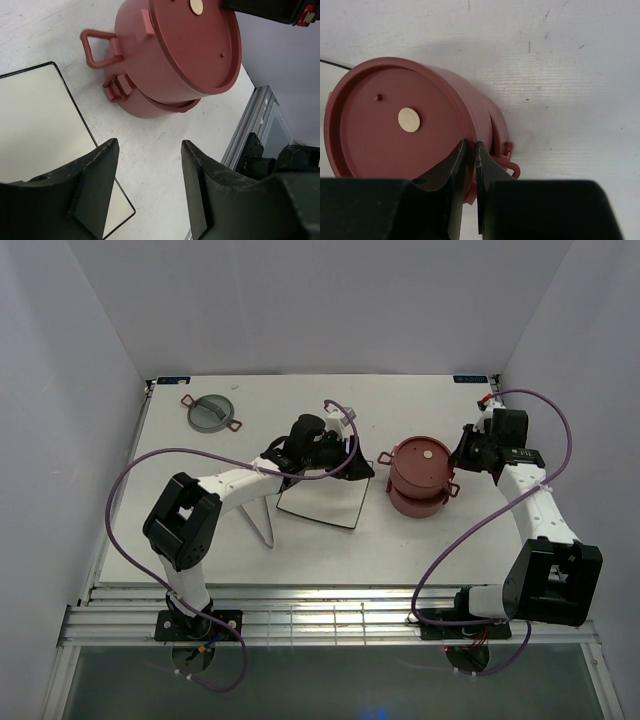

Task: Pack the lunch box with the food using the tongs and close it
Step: Place the packing box into the packing box.

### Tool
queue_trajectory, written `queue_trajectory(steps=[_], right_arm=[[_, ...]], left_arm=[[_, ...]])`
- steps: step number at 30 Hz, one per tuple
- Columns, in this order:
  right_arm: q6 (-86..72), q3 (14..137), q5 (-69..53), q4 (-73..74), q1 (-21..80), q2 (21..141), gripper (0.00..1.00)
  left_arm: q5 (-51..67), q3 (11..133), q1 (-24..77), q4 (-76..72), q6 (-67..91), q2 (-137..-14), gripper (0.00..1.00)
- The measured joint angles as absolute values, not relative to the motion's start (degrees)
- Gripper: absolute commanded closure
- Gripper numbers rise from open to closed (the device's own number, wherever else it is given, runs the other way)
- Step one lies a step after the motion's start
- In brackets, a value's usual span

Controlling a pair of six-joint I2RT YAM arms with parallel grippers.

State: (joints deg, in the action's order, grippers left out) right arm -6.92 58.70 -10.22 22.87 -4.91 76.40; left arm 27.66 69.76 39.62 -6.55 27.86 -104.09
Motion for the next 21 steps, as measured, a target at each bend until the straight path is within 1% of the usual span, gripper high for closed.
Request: queue_trajectory(steps=[7,21], right_arm=[[-4.69,58.92,-10.35,23.11,-4.95,76.47,0.92],[6.13,62.30,-19.14,26.15,-8.05,79.66,0.92]], left_arm=[[27.40,69.14,39.62,-6.66,27.83,-102.30,0.37],[27.35,69.06,39.62,-6.42,27.59,-102.19,0.36]])
